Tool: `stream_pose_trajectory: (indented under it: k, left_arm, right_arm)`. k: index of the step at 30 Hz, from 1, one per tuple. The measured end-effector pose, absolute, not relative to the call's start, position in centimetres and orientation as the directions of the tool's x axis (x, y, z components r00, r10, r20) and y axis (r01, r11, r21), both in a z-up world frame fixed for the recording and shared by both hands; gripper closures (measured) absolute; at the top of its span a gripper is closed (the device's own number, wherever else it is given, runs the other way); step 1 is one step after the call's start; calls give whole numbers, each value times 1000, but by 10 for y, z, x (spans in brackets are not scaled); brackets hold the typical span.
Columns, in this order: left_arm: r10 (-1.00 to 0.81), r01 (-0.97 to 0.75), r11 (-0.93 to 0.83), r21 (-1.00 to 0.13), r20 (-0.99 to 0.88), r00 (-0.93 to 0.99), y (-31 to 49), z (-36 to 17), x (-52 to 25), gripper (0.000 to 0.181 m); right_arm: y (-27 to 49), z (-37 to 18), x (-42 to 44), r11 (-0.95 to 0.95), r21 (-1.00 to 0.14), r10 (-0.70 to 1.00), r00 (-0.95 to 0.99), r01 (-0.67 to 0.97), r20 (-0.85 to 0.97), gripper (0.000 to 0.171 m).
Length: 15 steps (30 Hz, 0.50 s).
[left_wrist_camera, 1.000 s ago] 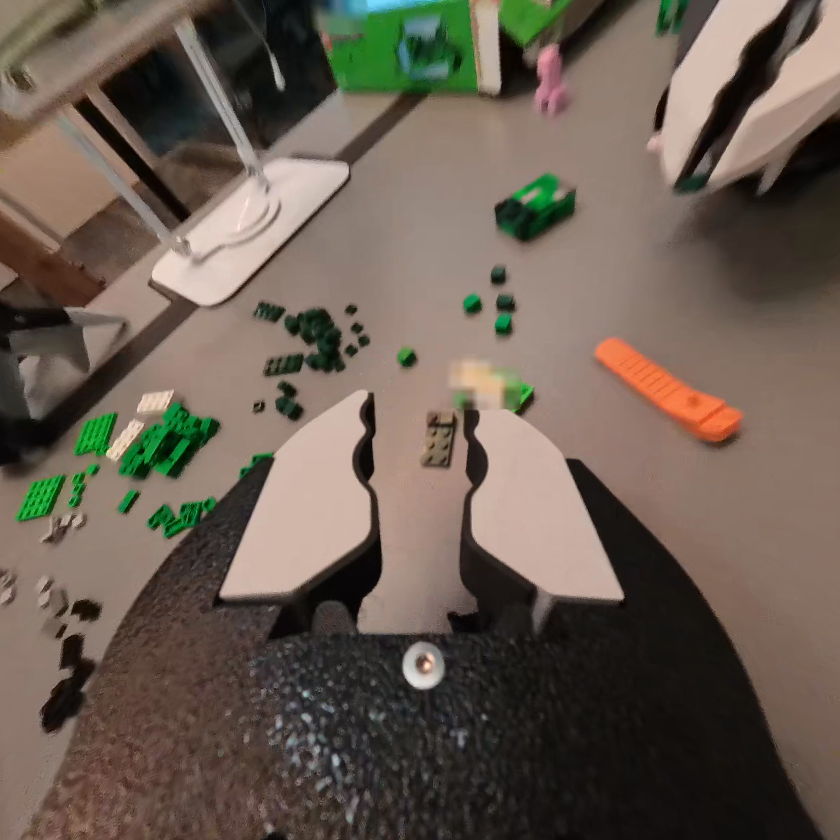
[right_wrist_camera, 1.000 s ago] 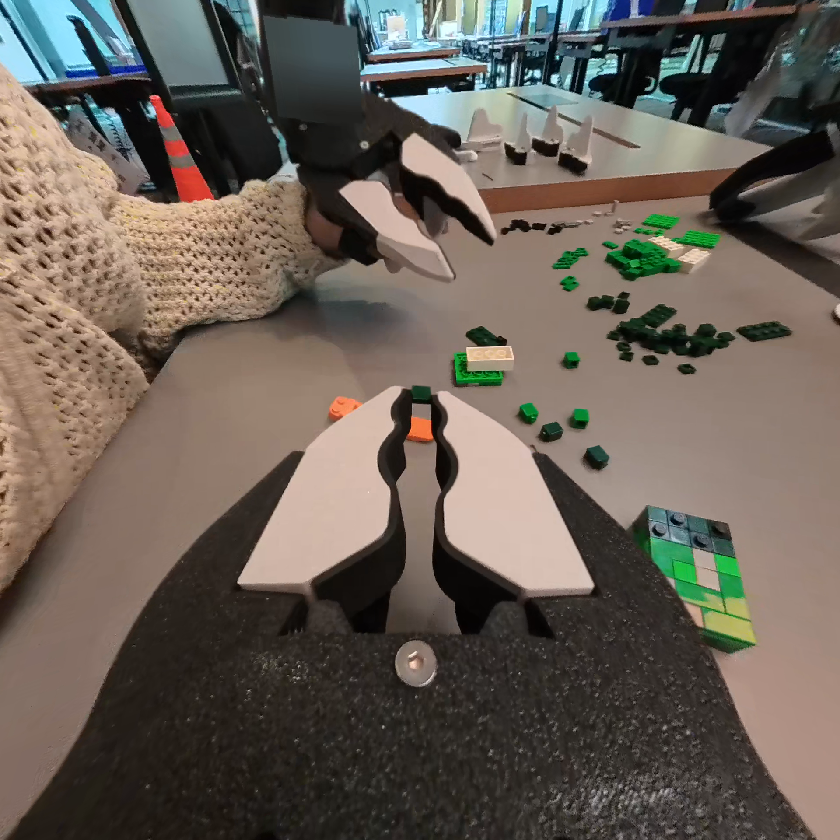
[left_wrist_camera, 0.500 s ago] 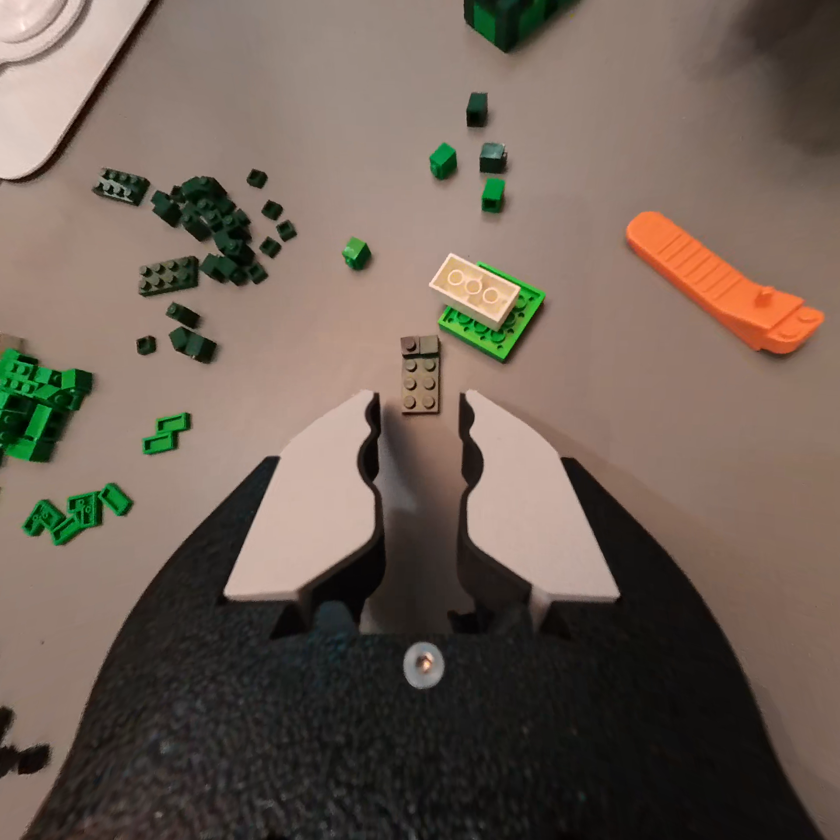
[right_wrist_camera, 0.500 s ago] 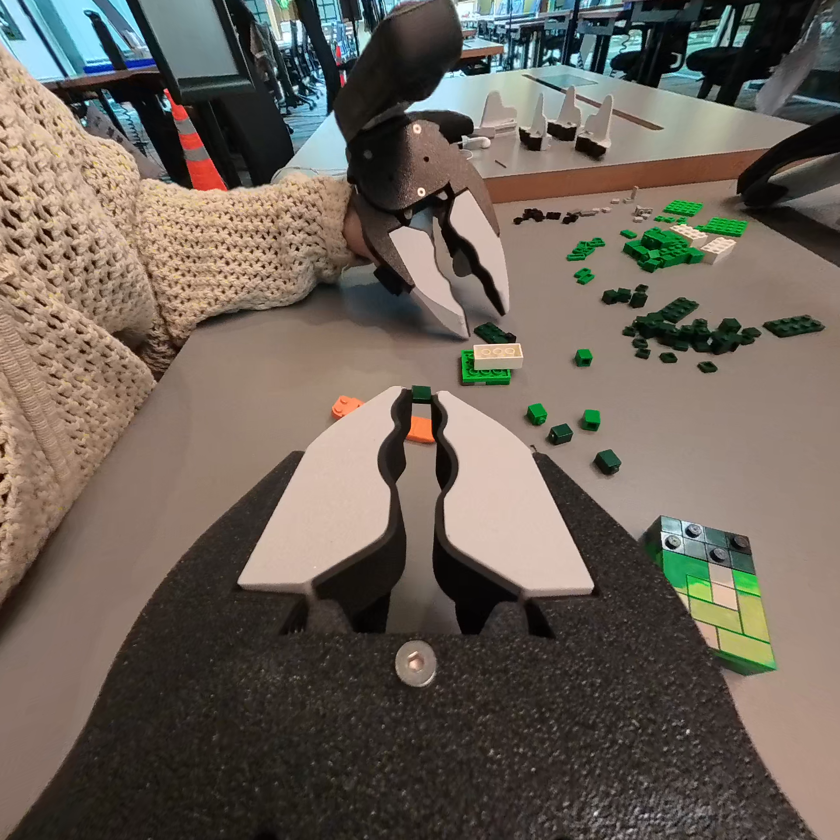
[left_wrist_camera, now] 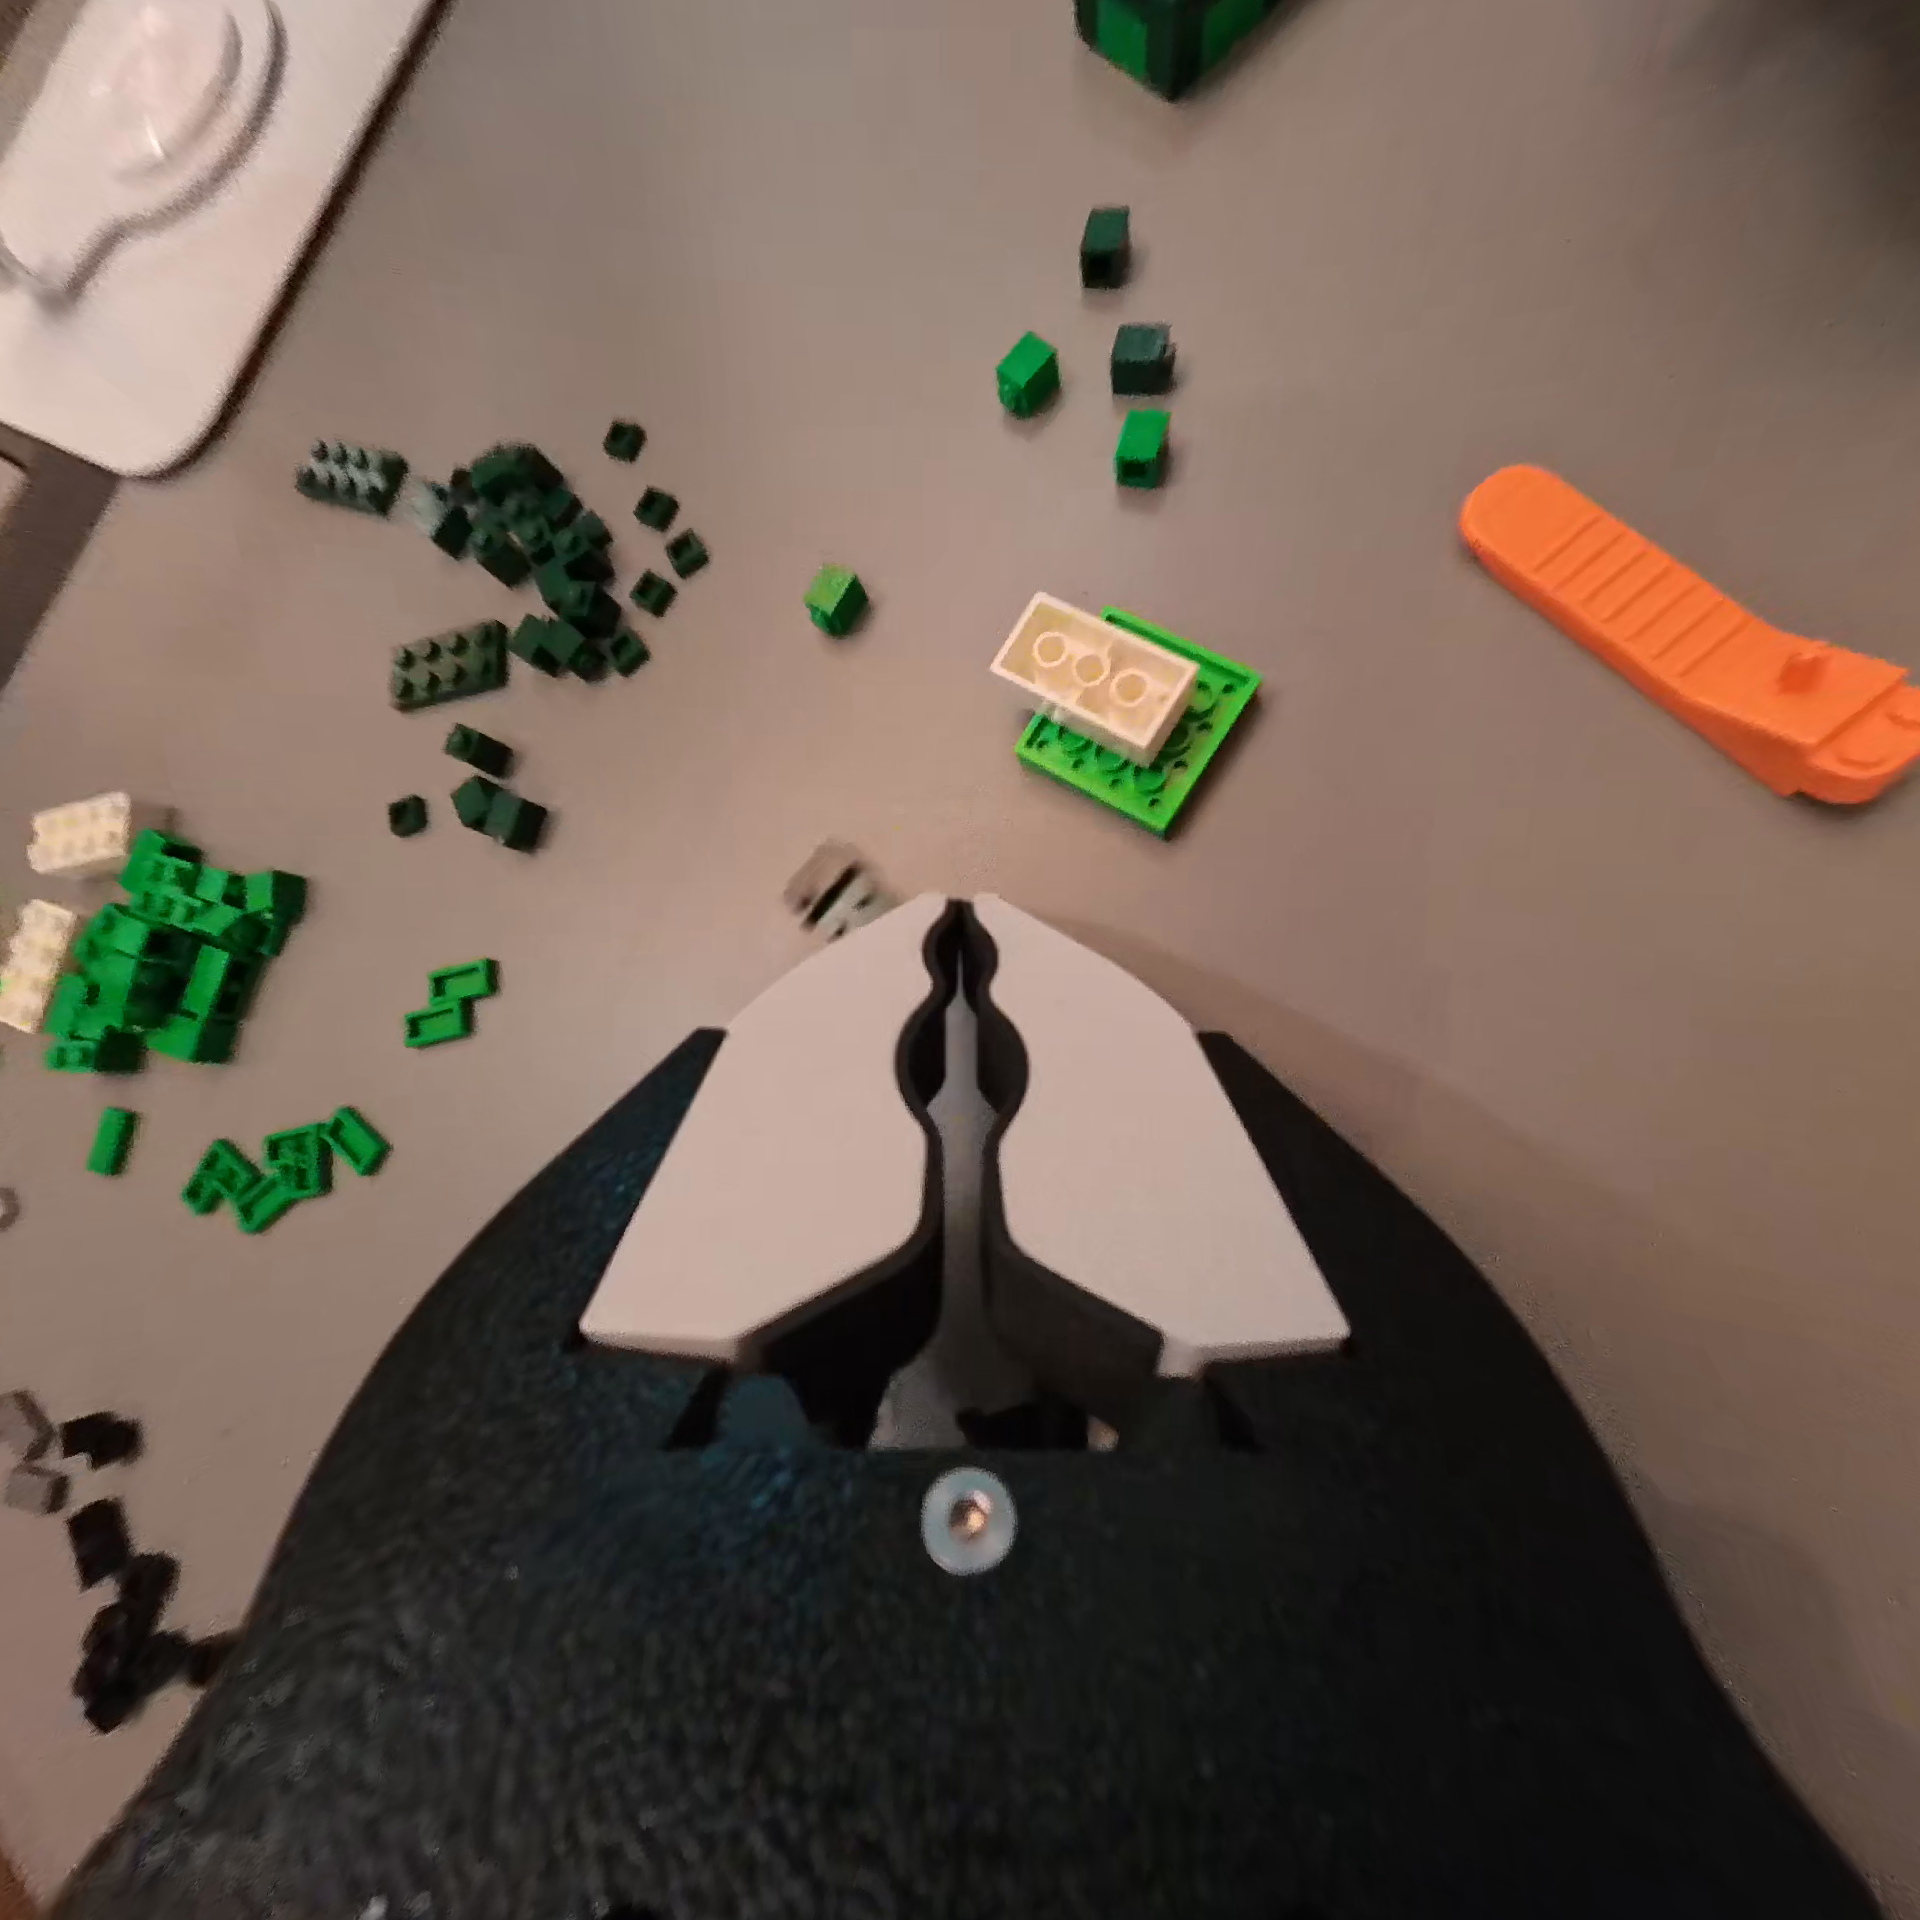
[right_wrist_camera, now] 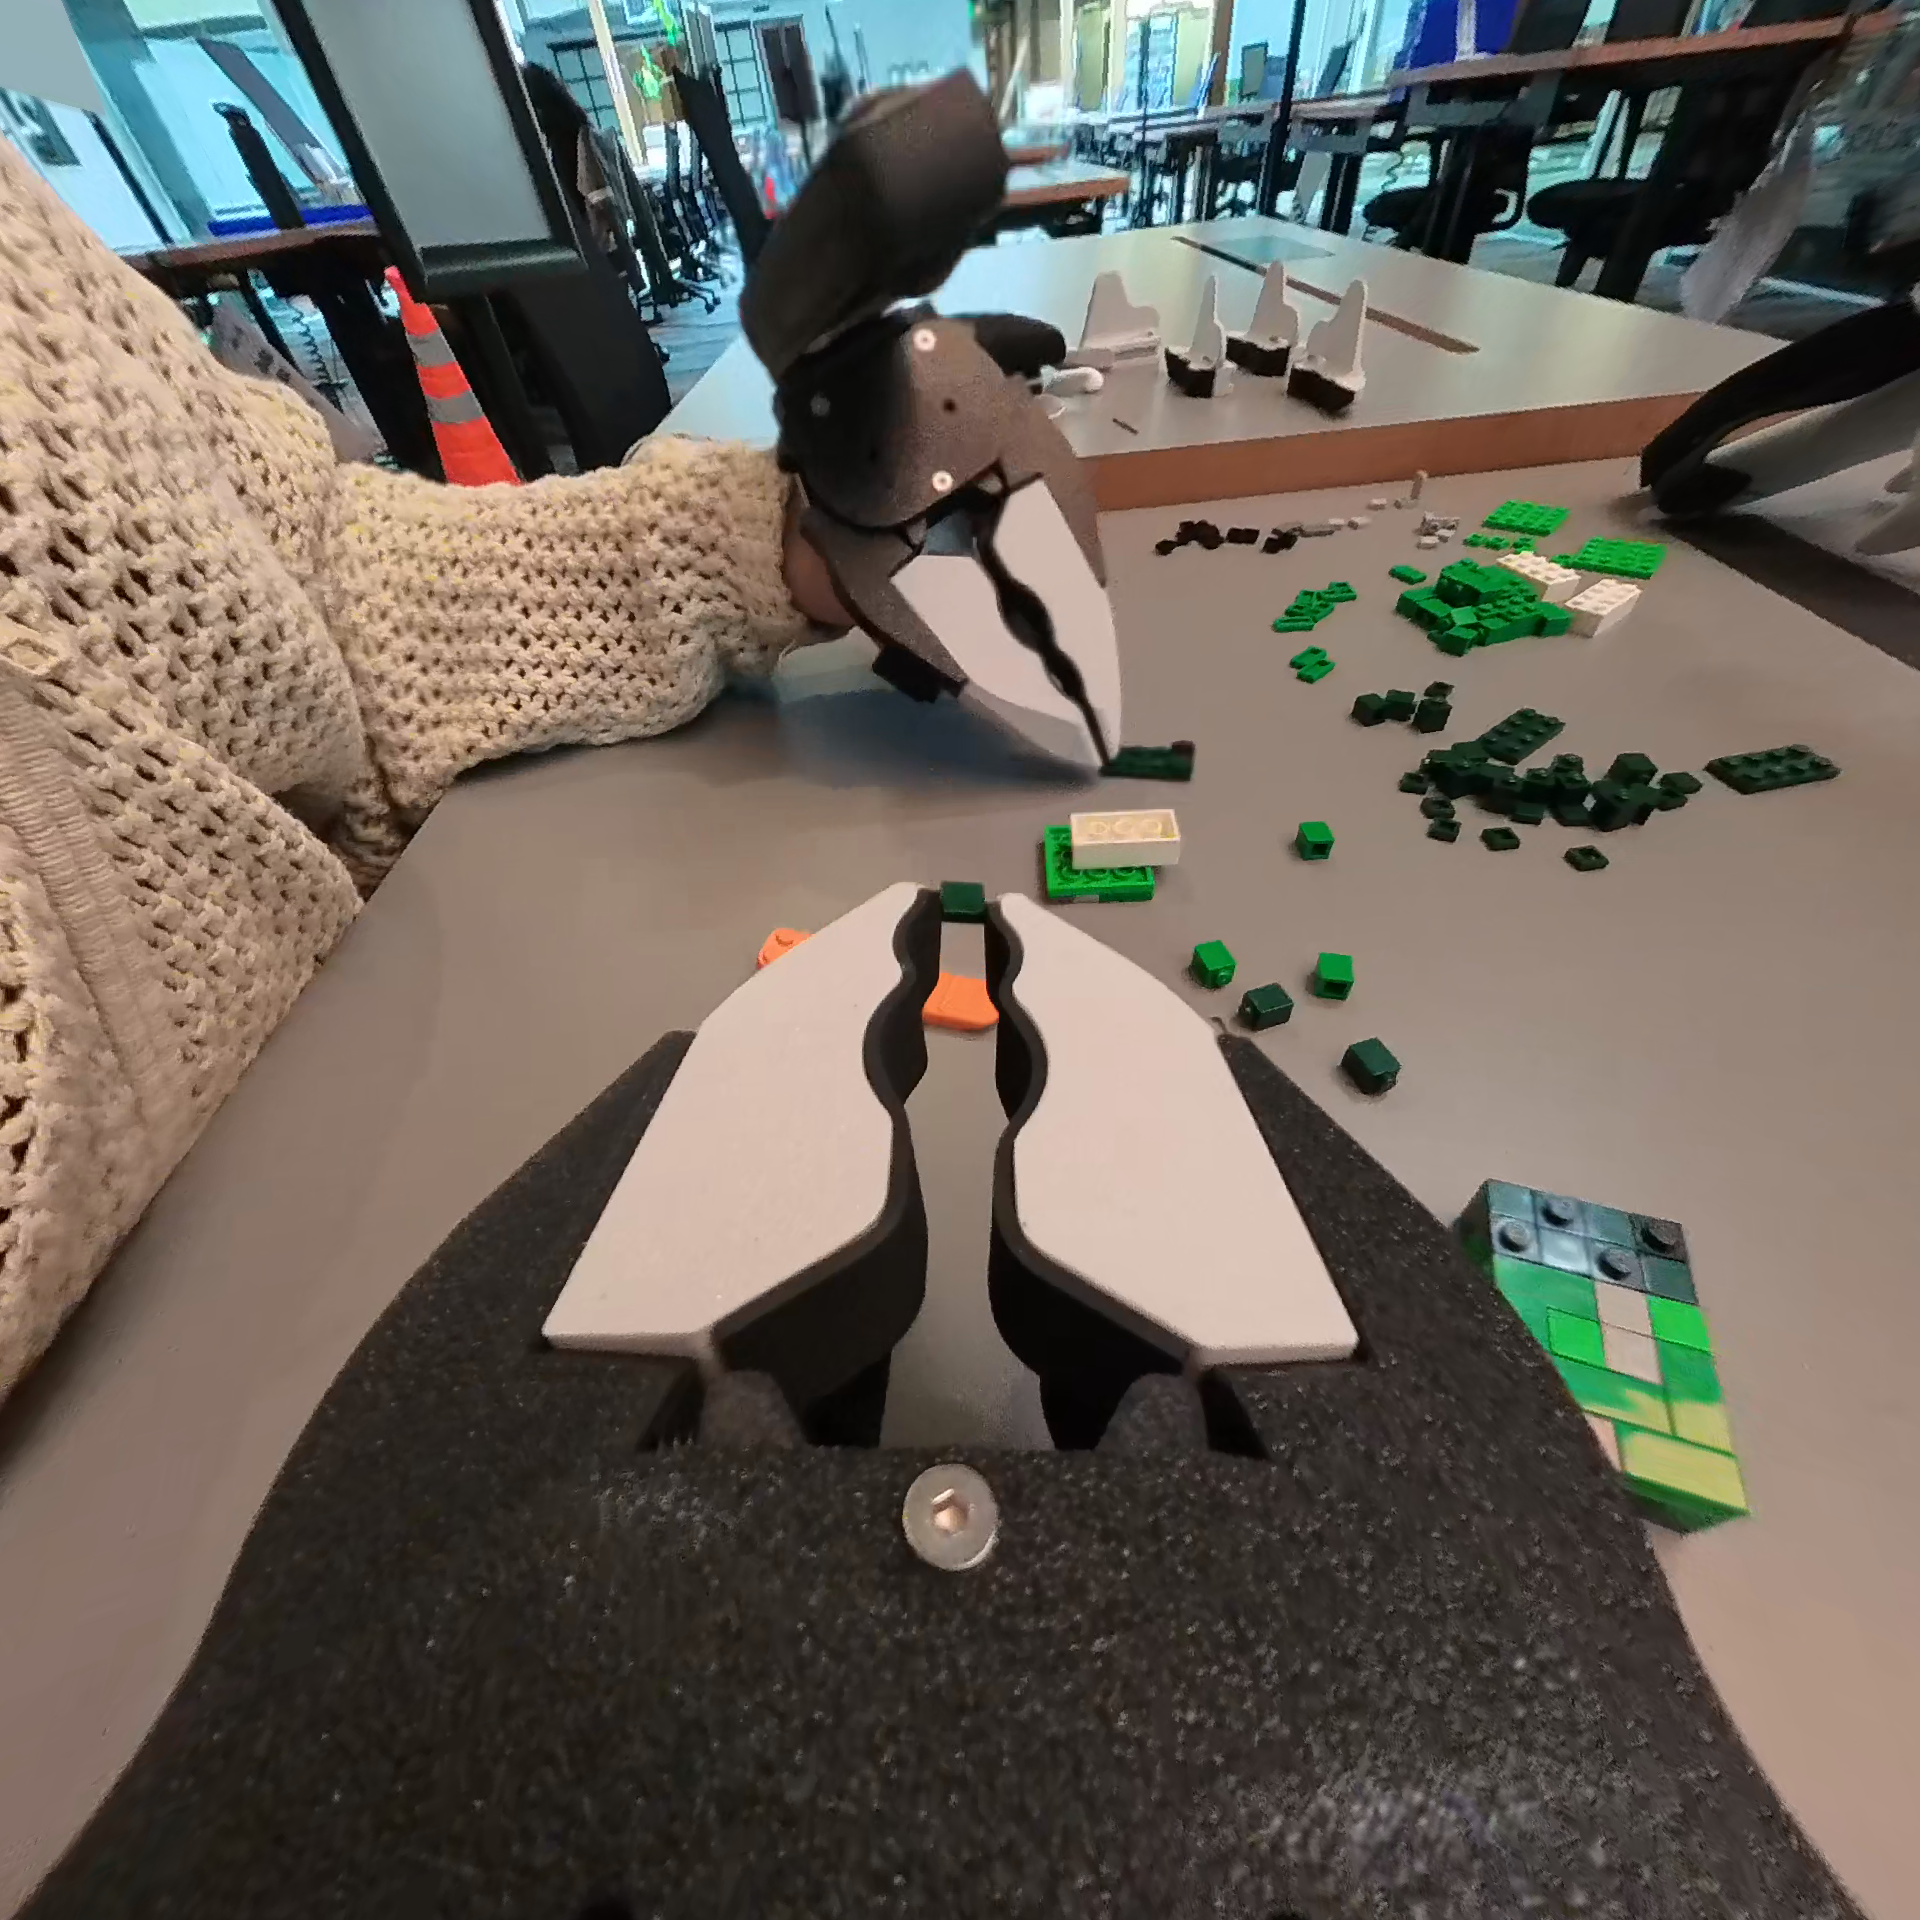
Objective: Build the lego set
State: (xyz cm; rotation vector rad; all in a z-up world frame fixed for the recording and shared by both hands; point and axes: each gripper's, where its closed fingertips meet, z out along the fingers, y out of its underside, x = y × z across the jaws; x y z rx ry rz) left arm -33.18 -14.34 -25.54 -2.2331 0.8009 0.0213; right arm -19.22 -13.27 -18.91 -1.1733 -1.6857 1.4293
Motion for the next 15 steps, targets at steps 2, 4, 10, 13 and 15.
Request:
stream_pose_trajectory:
  k: [2,4,10,13,15]
  left_arm:
    - [-548,-562,-475,-677,-273,791,-144,-242,-324,181]
    - [-543,-560,-449,-697,-285,790,-144,-230,-318,181]
    - [-375,-292,-553,-781,-79,924,-140,-226,-349,155]
    - [-258,-153,-647,-747,26,966,-138,-238,-361,142]
    - [-206,-148,-648,-748,-16,978,-133,-241,-363,141]
  right_arm:
    - [-131,-186,-192,6,-979,916,-393,206,-78,163]
    - [-130,-184,-191,-1,-981,917,-391,195,-79,163]
    - [-132,-185,-191,0,-979,913,-400,202,-83,163]
    - [-132,-185,-192,-2,-978,911,-403,208,-88,163]
    - [-132,-186,-192,-3,-978,911,-404,209,-89,163]
